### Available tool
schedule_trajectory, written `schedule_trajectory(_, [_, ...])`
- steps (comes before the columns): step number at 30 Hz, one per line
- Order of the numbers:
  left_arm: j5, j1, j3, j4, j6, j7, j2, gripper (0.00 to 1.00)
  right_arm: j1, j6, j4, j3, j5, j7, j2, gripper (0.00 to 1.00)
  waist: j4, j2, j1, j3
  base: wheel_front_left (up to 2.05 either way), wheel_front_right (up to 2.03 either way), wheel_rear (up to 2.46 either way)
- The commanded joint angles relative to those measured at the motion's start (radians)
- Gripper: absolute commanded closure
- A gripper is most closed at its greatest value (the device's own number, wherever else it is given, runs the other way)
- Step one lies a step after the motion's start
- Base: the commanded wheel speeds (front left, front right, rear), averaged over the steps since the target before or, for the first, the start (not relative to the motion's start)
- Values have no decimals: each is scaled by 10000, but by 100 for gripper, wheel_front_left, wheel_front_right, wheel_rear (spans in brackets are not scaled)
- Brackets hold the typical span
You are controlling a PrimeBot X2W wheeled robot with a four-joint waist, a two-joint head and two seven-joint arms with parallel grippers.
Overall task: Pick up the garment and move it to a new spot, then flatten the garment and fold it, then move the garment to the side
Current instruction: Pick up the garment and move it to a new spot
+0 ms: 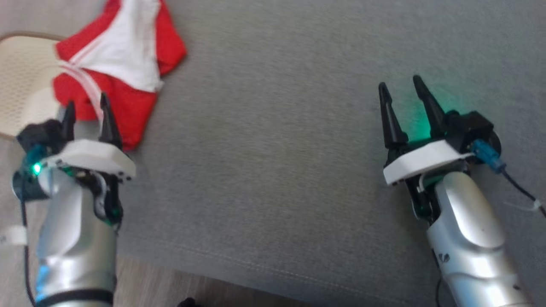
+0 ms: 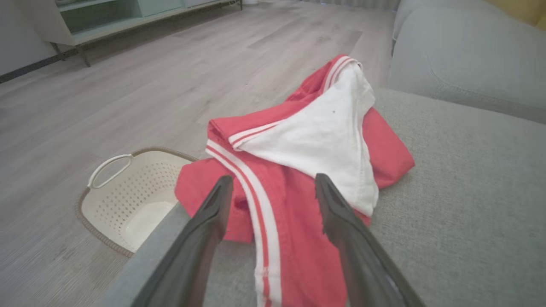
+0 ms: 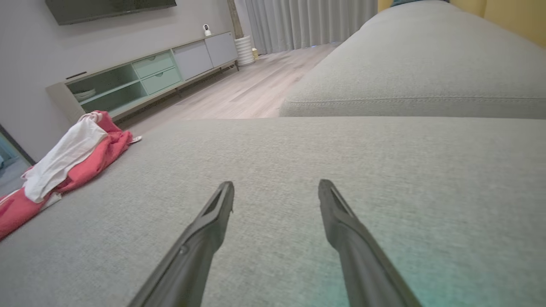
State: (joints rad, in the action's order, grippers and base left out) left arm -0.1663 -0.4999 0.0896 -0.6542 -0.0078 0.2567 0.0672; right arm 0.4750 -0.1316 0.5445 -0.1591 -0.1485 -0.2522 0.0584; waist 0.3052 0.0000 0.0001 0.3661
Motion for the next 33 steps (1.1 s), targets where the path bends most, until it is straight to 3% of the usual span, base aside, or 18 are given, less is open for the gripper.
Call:
schedule_trajectory(1, [142,-488,355,-98,-57,51,577,0,309,9,-434,-295,62,-95,-81,0,-588,0,-1,532,0,0,0])
schedule_trajectory(8, [215,-1778,521,-1698,-253,51,1029,0,505,9,-761,-201,182,-70,-82,0,-1164,0,-1,1036,0,0,0])
schedule_trajectory(17, [284,-2681,585,-3140,-116,51,1246,0,572,9,-880,-2,183,-69,-82,0,-1461,0,-1,1317,0,0,0])
schedule_trajectory(19, [327,-2717,565,-3160,-150,51,1288,96,582,9,-863,13,164,-73,-82,0,-1479,0,-1,1304,0,0,0])
schedule_trajectory(20, [351,-2724,566,-3115,-157,51,1315,100,581,9,-842,22,151,-74,-82,0,-1478,0,-1,1278,0,0,0])
schedule_trajectory(33, [835,-2345,368,-1505,-236,51,1445,100,164,9,-537,-209,-514,-92,-82,0,-1765,0,-1,153,0,0,0])
